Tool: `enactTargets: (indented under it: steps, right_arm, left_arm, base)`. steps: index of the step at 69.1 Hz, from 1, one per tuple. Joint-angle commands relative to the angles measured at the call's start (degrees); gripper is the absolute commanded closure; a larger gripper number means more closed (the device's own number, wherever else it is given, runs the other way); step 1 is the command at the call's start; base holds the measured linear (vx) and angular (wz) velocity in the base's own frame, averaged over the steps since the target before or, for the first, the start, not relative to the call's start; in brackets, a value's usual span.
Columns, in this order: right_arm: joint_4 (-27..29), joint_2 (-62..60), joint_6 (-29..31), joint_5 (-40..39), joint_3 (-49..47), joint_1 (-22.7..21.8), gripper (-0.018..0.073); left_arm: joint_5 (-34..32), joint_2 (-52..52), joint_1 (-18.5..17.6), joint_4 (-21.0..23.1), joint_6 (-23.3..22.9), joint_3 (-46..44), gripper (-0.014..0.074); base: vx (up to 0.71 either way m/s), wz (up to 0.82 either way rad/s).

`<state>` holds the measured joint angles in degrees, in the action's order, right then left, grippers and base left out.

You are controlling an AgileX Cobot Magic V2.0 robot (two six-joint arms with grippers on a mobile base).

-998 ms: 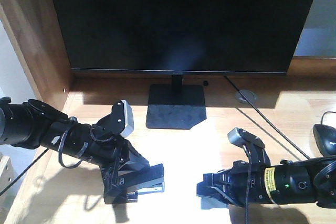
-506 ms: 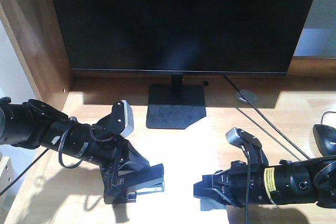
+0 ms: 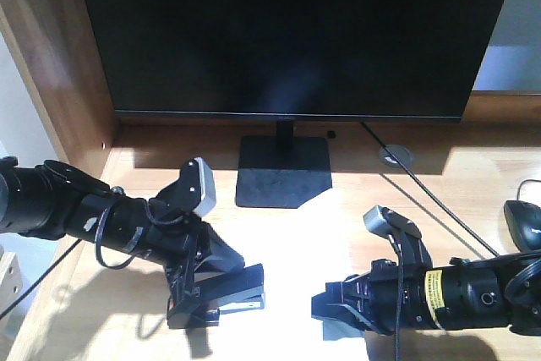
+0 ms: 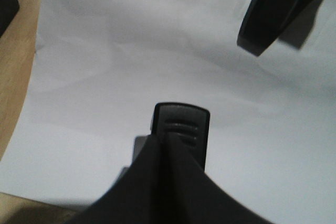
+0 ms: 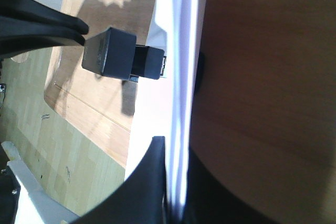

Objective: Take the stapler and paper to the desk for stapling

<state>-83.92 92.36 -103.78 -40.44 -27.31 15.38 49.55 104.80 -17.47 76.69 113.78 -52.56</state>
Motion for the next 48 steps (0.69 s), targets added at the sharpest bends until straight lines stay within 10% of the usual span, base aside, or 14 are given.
enactTargets:
  steps: [1, 48]
  right_arm:
    - [0.86, -1.98, 0.69, -2.82, -1.02, 0.08, 0.0562]
    - [0.86, -1.98, 0.64, -3.20, -1.02, 0.08, 0.0562]
  left_arm:
    - [3.81, -2.25, -0.23, 5.35, 0.25, -1.36, 0.0603]
    - [-1.30, -2.25, -4.15, 1.90, 5.23, -1.36, 0.0603]
  base:
    - [0.00, 0.00]
    - [0.00, 0.00]
